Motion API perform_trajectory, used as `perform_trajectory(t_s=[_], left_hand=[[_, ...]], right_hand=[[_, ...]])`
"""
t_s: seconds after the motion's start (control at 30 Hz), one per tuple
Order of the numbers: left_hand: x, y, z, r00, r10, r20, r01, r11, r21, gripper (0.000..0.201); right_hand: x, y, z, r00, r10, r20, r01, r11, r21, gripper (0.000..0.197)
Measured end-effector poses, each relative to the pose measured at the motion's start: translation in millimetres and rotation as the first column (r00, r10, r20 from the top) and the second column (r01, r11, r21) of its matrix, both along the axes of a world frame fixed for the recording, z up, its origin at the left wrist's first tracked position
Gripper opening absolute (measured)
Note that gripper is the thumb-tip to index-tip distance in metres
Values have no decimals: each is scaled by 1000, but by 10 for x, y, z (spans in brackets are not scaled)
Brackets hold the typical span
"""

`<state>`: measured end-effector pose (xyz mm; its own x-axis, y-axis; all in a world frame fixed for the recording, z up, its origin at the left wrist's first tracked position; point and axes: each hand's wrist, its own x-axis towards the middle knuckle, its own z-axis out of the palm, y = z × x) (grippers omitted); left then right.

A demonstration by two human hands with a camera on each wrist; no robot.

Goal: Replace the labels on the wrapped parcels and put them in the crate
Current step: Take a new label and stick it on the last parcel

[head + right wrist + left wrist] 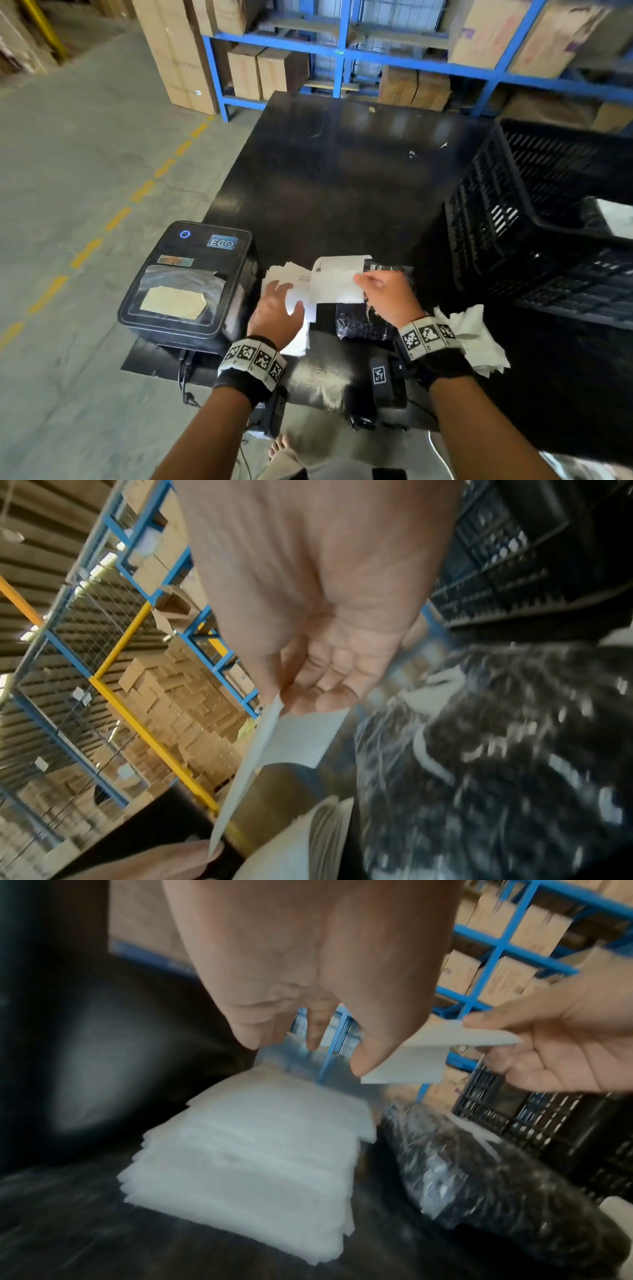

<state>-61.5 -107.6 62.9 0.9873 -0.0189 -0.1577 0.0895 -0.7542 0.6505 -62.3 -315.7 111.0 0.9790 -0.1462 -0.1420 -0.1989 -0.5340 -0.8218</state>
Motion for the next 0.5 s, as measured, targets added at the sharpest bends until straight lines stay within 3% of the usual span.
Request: perform_trajectory(t_s=[0.1,0.2,0.33,0.5], left_hand=[[-13,-170,337,986,23,163,13,976,-220,11],[-45,-422,558,953,-56,298,145,947,-285,5],[-96,-695,644,882,-301,363,387,901,-193,38],[-193,-841,643,915,-357,188,402,844,-356,49]], right_hand=[[-40,-229,102,998,-51,-27,52,998,32,32],[-136,-319,205,994,-79,-72,88,989,117,32],[-283,-337,343,991,-98,-94,123,942,311,24],[-433,-384,470,985,-143,-96,172,855,490,19]])
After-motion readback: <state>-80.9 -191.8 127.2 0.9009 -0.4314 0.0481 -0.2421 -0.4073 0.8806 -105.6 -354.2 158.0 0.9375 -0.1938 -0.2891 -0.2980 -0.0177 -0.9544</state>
